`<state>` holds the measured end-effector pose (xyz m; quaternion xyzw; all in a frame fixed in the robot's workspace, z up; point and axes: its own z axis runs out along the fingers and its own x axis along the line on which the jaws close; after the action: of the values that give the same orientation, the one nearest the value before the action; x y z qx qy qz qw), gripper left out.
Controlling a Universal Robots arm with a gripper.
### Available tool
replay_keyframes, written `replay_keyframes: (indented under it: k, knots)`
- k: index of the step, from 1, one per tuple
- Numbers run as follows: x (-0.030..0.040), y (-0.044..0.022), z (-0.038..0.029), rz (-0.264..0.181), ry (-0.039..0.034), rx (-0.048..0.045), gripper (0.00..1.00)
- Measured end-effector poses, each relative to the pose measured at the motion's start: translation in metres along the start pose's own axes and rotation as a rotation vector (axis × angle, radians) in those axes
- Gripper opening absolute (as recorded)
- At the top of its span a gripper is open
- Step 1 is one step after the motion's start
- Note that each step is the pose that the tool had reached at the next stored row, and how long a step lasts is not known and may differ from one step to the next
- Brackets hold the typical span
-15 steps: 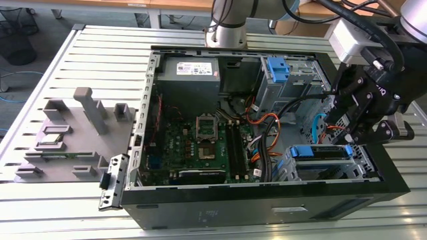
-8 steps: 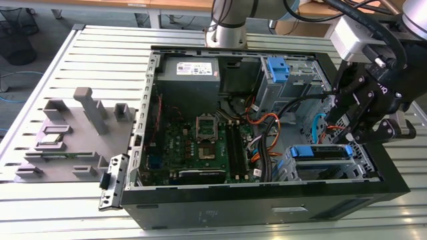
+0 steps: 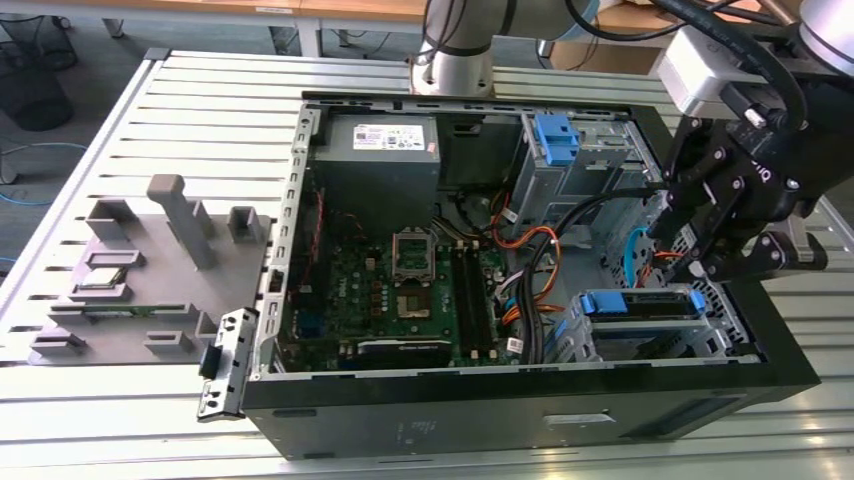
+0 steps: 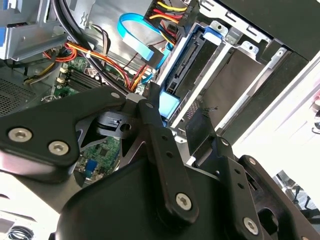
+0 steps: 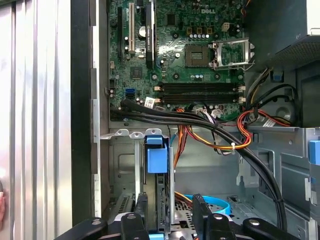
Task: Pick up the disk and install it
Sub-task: 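Insert the first disk wire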
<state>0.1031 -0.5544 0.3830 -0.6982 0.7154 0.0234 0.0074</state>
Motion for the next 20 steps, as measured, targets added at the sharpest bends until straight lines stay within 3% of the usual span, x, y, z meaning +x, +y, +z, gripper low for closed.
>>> replay_keyframes:
  k: [13, 20]
  knots:
    - [-0.004, 0.0, 0.0017, 0.0, -0.0001, 0.0, 0.48]
    - [-0.0048, -0.0023, 0.0084, 0.0, 0.0, 0.0, 0.48]
